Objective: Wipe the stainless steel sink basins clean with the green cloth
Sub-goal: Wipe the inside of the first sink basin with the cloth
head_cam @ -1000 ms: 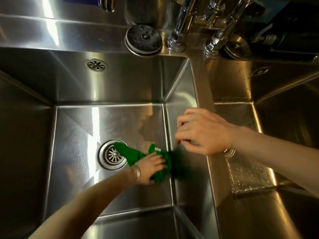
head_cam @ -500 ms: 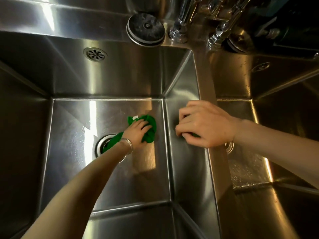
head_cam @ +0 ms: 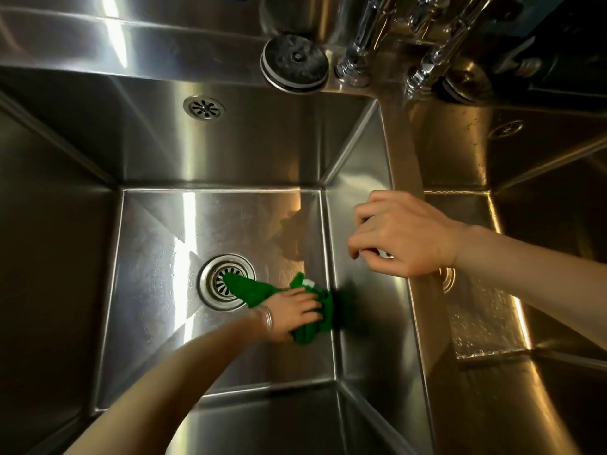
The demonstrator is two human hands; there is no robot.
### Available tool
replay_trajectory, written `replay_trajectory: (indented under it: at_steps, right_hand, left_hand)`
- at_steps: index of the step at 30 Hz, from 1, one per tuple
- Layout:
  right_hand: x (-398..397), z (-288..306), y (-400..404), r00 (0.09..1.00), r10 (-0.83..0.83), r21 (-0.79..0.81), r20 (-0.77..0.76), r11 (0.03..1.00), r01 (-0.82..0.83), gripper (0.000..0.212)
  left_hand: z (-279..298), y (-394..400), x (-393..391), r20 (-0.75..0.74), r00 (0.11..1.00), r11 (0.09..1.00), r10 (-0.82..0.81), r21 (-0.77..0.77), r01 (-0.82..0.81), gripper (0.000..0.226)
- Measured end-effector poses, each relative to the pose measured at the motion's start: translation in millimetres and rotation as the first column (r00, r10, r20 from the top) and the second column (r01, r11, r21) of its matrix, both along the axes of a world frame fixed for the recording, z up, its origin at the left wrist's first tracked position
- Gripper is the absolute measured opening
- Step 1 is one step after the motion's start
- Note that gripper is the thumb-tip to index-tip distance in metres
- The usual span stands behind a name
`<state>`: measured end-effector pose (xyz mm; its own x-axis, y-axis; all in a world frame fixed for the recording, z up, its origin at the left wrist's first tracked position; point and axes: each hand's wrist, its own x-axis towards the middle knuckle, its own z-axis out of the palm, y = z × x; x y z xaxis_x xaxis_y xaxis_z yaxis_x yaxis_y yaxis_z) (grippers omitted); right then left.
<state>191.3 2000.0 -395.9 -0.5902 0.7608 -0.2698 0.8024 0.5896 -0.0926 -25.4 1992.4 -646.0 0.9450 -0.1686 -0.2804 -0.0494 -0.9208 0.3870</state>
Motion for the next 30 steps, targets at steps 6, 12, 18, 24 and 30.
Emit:
replay_trajectory:
  at_steps: [6,12,18,24,30]
  right_hand:
    - [3.3,-1.1,1.2,1.000,0.008,-0.024,0.008,1.000,-0.008,0.031]
    - [7.3,-1.3,1.4,0.999,0.034,-0.002,-0.015,0.999,-0.034,0.026]
    - [5.3,-0.5,1.8,0.997,0.063,0.016,-0.032,0.998,-0.063,0.027]
    - [3.5,1.2,2.0,0.997,0.064,0.025,-0.045,0.998,-0.063,0.029]
    - [4.8,0.4,1.5,0.998,0.059,0.013,-0.038,0.998,-0.058,0.027]
  left_hand:
    - [4.2,101.5,18.9,0.022,0.861,0.856,0.509,0.093,-0.508,0.070]
    - [9.0,155.8,-35.8,0.001,0.761,0.746,0.649,0.192,-0.637,0.070]
    - [21.5,159.6,-126.0,-0.088,0.646,0.636,0.758,0.315,-0.704,0.068]
    - [34.9,102.1,-172.7,-0.307,0.551,0.630,0.776,0.350,-0.693,0.084]
    - [50.4,39.8,-210.4,-0.639,0.554,0.845,0.534,0.389,-0.366,0.106]
